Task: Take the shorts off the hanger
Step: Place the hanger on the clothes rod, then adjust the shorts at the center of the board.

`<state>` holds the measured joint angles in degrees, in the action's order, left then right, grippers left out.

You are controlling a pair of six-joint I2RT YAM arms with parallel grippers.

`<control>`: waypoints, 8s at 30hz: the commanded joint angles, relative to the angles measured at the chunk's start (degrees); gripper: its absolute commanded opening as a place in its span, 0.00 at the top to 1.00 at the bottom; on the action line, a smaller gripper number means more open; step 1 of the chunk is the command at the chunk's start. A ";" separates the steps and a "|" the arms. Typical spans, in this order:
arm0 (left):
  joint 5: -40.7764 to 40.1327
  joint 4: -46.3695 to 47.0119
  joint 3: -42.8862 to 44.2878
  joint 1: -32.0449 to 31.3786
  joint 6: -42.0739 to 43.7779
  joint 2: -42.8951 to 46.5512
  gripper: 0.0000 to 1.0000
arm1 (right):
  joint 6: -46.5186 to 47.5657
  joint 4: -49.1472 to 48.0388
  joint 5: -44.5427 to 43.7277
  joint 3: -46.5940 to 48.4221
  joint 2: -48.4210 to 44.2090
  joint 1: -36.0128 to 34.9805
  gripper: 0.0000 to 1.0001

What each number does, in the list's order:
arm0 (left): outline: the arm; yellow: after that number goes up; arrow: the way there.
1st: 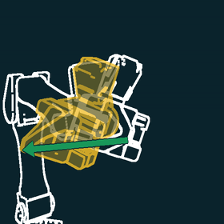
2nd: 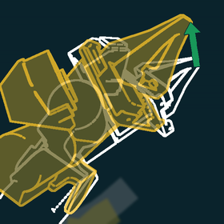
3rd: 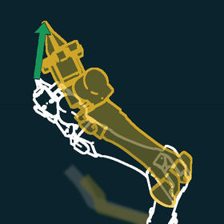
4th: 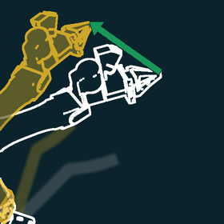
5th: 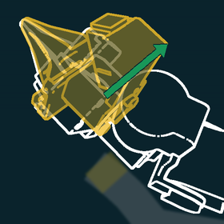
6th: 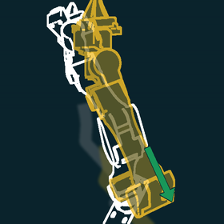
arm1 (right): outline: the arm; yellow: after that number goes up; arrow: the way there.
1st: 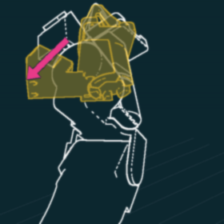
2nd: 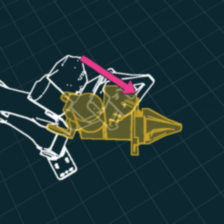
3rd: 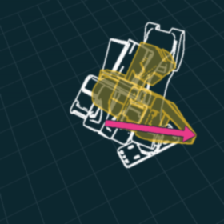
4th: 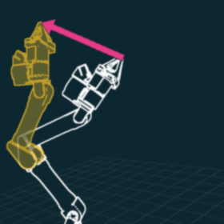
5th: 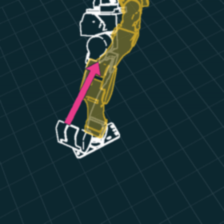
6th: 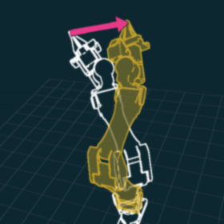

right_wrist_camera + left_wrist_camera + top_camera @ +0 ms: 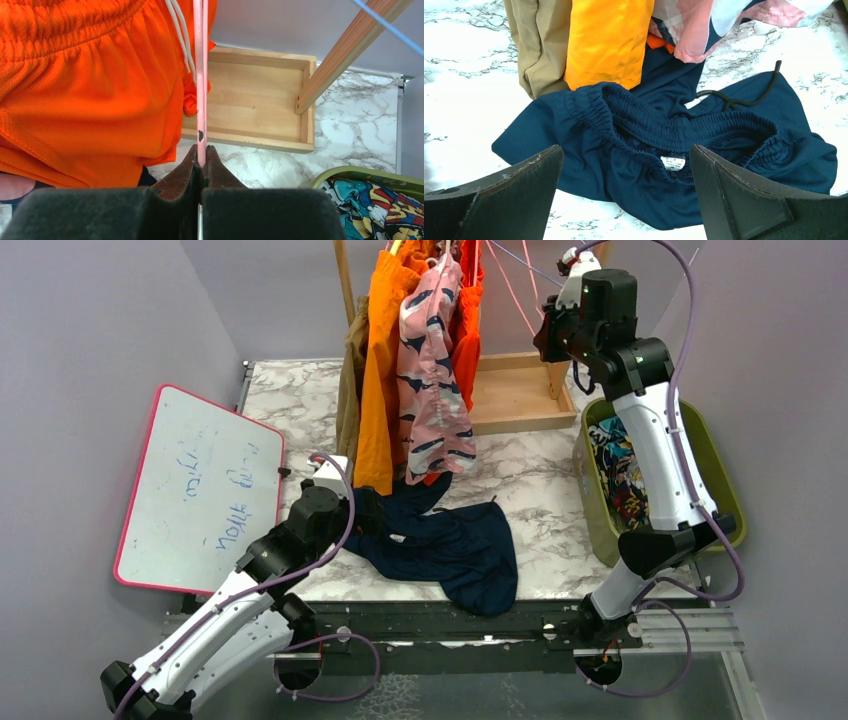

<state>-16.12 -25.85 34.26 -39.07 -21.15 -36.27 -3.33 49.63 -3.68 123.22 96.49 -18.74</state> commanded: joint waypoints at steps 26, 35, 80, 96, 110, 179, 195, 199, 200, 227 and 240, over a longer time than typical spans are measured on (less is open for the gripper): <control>-0.93 1.33 0.10 0.31 0.58 -0.70 0.01 | 4.87 12.27 29.81 11.50 7.15 11.85 0.99; -1.02 1.33 0.13 0.31 0.58 -0.72 0.01 | 2.51 10.11 28.36 12.17 6.02 16.07 0.98; -0.14 1.60 0.32 0.33 0.93 -1.67 0.01 | -2.95 -9.65 15.84 -24.97 -21.05 16.34 0.72; -3.45 1.56 0.37 0.46 1.28 2.07 0.01 | -15.42 -27.76 51.74 -74.98 -41.37 11.98 0.34; -6.06 1.02 0.45 2.06 0.96 4.70 0.01 | -11.67 -42.33 17.38 -84.10 -33.93 -28.31 0.25; -14.29 -1.83 -0.12 2.77 -1.42 13.77 0.01 | 6.77 -64.16 7.38 -69.98 -39.38 -42.64 0.99; -13.65 -1.75 0.02 3.19 -1.34 12.66 0.01 | -16.75 -40.49 -2.36 -89.79 -43.76 -42.69 0.97; -13.24 -1.73 0.10 3.36 -1.29 12.24 0.01 | -18.21 -37.50 -2.29 -85.83 -36.09 -42.64 0.71; -13.20 -1.68 0.10 3.46 -1.33 12.33 0.01 | -18.95 -36.49 -2.18 -84.39 -33.76 -42.69 0.66; -13.37 -1.84 -0.25 3.47 -1.44 13.25 0.01 | -19.87 -22.15 -15.67 -68.34 6.51 -49.08 0.66; -13.28 -1.76 -0.18 3.47 -1.37 12.85 0.01 | -21.85 -25.64 -23.82 -72.45 -23.98 -49.06 0.99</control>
<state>-29.41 -27.59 34.26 -35.94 -22.26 -23.29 -24.01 23.88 -21.08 51.88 82.83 -67.81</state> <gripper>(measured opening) 0.990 0.441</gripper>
